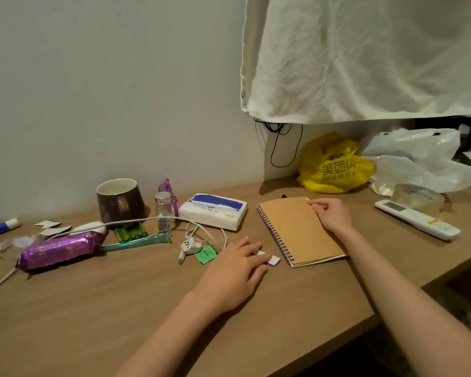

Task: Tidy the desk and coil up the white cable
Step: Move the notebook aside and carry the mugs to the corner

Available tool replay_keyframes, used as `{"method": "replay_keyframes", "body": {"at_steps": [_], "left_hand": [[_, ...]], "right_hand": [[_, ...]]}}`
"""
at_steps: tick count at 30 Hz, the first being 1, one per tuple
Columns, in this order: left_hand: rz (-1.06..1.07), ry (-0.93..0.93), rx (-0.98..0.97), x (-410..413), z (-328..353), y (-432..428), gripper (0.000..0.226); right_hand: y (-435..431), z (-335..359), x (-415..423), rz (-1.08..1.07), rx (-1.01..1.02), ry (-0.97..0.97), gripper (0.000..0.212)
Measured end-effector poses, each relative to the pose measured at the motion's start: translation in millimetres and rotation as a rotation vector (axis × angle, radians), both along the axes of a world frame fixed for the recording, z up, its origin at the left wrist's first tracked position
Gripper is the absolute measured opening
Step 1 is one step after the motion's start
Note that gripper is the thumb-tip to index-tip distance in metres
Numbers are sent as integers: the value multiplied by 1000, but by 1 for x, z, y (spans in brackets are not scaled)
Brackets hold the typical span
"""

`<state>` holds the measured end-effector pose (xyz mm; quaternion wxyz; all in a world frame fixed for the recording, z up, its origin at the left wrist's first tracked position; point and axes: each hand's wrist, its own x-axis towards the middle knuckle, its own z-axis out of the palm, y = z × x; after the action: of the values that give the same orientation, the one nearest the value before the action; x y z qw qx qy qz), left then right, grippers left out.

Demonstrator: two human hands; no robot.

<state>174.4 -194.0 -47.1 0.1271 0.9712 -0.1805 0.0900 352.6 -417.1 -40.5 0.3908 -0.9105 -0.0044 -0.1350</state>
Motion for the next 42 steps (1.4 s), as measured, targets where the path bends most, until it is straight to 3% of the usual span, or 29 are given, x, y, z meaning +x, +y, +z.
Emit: {"method": "replay_keyframes", "body": {"at_steps": [3,7,11,14,18,23,42], "left_hand": [[36,-10,3,0,-4,0,44],[78,14,-33,1,-7,2,48],[89,10,-68,-1,-7,3,53],[85,-60,-67,-6,-4,3,49],[76,-127,-53,-12,-2,3,39],[103,-114,-44,-13,-4,2,42],[171,-54,-143,-6,-10,4,48]], "right_hand": [[6,-6,5,-72,-256,-105,25],[10,-5,0,-101,-533,-95,31],[16,3,-30,14,-634,-151,36],[23,2,-66,127,-716,-23,46],[25,-4,-103,208,-706,235,67],[28,-1,-107,249,-752,311,91],[57,-11,-11,302,-709,118,64]]}}
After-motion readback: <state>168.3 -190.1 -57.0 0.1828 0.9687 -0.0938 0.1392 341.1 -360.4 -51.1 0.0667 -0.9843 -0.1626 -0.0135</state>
